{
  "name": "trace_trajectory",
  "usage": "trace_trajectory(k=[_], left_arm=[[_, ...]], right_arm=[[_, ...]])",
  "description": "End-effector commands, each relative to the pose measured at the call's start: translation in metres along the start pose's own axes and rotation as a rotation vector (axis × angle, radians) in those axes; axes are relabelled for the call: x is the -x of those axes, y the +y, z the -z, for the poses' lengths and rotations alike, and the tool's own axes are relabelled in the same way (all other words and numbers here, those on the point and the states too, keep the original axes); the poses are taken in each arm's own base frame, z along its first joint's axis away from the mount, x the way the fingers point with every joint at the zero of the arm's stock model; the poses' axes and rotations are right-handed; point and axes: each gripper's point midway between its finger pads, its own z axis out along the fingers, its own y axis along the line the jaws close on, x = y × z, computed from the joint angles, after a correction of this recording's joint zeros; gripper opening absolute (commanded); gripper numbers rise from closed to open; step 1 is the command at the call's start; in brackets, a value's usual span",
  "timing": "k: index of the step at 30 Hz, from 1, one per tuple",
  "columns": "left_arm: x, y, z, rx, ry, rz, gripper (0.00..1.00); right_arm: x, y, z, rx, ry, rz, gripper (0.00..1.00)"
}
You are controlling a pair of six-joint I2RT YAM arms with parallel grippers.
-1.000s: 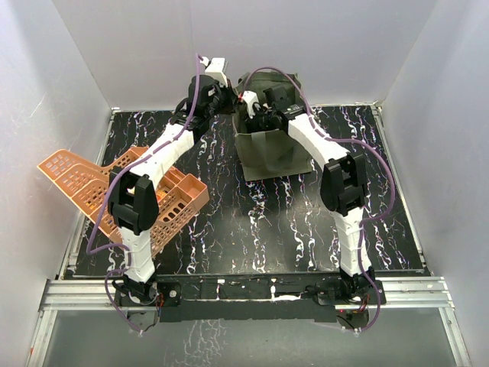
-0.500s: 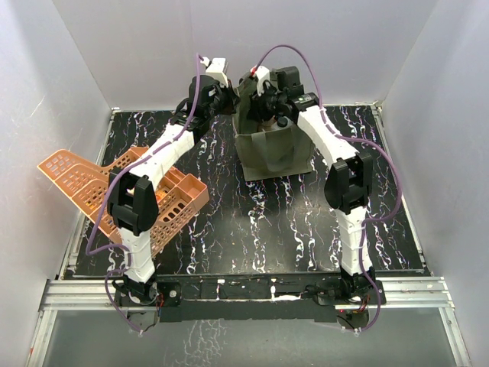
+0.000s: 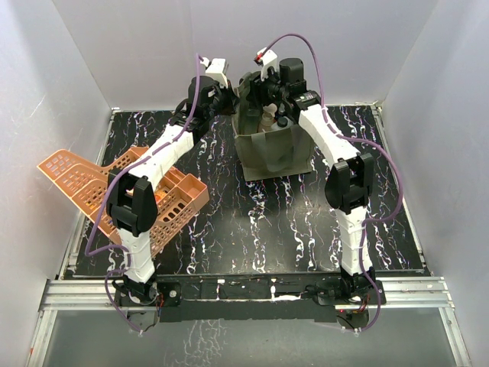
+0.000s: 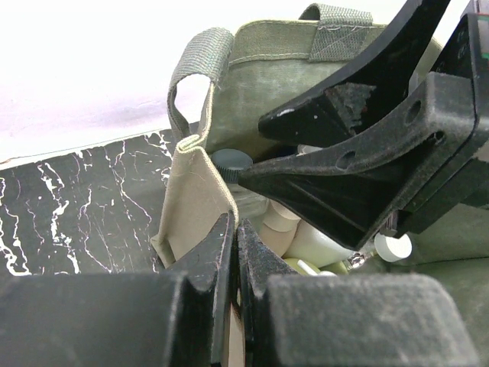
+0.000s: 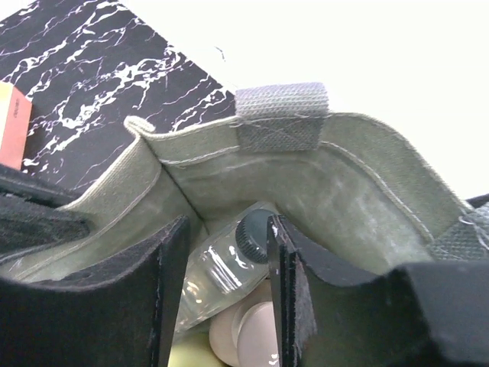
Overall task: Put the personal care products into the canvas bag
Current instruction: Adjust the care product in the canvas bag.
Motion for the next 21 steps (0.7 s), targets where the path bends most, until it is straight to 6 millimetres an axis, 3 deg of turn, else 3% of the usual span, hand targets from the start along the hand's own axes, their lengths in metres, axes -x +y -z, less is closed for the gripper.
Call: trace_trajectory(k=[1,9,15,21], left_arm=[[0.086,-0.036,0.040,-0.093,-0.212,-0.036,0.00],[0.083,-0.037,0.039,-0.104,-0.203,-0.038,0.00],[0.076,-0.045,0.041,-0.160,-0.186,-0.075,0.00],[0.084,-0.057,0.051,-0.229,-0.227,-0.141,0.00]], right_arm=[[0.039,-0.014,0.000,-0.076,-0.119,0.025,0.48],[0.007,-0.028,-0.014,-0.147,-0.057,-0.040,0.44],[-0.017,-0.018,-0.023,-0.119,0.014,-0.077,0.40],[-0.044,0.000,-0.019,-0.062,0.130,-0.097,0.36]])
